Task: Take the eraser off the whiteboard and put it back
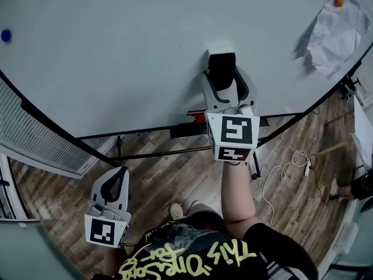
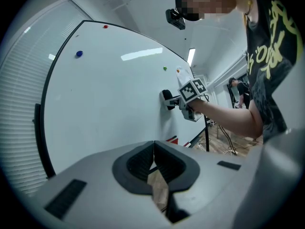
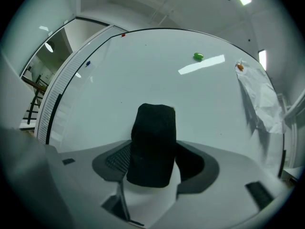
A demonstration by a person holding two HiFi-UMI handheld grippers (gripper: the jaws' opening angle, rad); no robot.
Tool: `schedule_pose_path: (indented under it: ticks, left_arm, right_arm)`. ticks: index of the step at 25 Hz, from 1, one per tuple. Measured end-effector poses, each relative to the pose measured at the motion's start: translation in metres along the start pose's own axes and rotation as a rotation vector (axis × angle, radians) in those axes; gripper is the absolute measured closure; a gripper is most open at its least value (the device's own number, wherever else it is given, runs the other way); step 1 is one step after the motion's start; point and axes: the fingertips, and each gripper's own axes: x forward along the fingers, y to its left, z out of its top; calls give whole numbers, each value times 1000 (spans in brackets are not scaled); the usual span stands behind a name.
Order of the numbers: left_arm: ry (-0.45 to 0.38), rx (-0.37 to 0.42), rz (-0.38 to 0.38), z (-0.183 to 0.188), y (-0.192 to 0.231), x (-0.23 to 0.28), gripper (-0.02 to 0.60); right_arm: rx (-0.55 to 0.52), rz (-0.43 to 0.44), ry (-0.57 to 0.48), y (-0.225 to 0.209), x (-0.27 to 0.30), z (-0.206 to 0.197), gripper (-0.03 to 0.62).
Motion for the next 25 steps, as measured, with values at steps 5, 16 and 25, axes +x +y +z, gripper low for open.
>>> schedule_pose_path:
  ticks: [5, 16, 25]
  left_arm:
    - [-4, -6, 7, 1, 2, -1, 574]
    - [-8, -43, 11, 4, 0, 0, 574]
    - [1, -50, 20, 0, -1, -5, 574]
  right_arm:
    - [19, -7, -4, -1, 2, 0, 333]
    - [100, 11, -46, -4, 0, -2, 349]
    - [107, 28, -54, -3, -12, -1, 350]
